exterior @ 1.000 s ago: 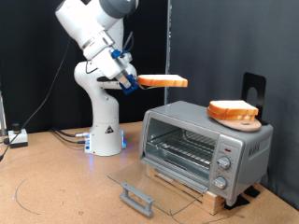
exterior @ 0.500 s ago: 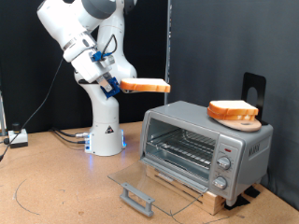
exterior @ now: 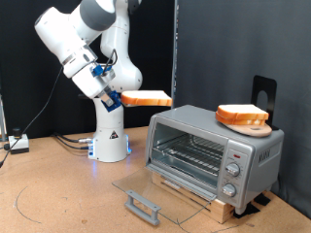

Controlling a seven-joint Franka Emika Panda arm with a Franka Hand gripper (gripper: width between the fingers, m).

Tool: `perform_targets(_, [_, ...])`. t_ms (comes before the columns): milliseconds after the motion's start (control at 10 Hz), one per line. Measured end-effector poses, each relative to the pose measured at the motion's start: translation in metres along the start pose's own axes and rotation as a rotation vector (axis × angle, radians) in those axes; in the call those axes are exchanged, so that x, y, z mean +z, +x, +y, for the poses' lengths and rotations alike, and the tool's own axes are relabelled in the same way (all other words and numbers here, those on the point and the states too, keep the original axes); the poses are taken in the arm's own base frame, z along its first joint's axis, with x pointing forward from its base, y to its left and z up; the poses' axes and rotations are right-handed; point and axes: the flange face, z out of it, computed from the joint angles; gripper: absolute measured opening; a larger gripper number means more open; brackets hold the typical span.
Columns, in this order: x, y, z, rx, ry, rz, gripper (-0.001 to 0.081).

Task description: Make a piece of toast with the oven

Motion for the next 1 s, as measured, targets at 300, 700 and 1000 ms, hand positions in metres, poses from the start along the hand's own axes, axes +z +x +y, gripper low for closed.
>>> perform_targets(300, [0.018, -0.031, 0.023, 0.001, -0.062, -0.091, 0.0457])
perform_targets(700, [0.046, -0.049, 0.04, -0.006, -0.064, -0.094, 0.0457])
perform_targets(1000, [0.065, -0.045, 0.035, -0.022, -0.041, -0.101, 0.0457])
